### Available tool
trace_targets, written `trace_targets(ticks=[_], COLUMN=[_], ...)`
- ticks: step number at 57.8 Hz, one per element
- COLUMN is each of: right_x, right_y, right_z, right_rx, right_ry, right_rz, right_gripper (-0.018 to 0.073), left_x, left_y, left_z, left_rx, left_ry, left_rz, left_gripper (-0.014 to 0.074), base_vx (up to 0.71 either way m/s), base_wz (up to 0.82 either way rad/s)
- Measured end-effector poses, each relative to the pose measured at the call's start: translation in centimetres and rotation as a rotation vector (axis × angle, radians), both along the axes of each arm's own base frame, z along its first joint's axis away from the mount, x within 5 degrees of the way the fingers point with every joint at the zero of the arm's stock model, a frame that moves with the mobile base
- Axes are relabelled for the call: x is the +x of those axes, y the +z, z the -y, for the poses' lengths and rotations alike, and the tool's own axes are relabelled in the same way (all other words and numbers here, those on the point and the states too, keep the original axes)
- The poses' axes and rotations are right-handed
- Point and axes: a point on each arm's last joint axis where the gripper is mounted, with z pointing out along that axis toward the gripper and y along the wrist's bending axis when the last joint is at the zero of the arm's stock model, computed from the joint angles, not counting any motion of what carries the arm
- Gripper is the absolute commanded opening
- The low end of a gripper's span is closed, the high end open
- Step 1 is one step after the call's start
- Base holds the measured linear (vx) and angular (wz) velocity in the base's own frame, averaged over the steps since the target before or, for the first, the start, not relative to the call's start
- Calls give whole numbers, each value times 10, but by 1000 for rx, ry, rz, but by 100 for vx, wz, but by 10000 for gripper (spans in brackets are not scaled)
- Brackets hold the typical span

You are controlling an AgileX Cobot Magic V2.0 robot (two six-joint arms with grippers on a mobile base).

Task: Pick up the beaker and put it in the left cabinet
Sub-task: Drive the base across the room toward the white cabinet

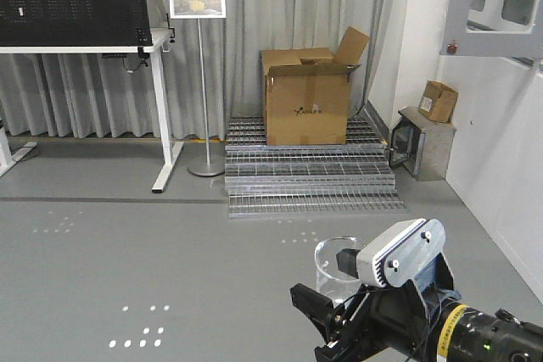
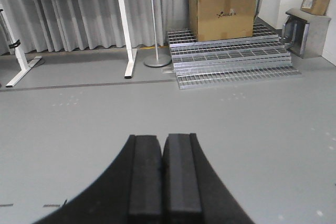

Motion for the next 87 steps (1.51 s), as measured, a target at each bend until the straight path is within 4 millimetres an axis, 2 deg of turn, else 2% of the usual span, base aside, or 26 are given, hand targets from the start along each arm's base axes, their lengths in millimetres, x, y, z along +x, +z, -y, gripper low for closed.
trace_targets(ticks=[87], right_x=[0], right_y=[-1], right_z=[0], right_rx=[-5], right_ry=[-4], right_rz=[-4], right_gripper=[209], left_x=[0], left_y=[0], left_z=[0], left_rx=[0], left_ry=[0], left_rz=[0], left_gripper=[3], base_vx=[62], base_wz=[2])
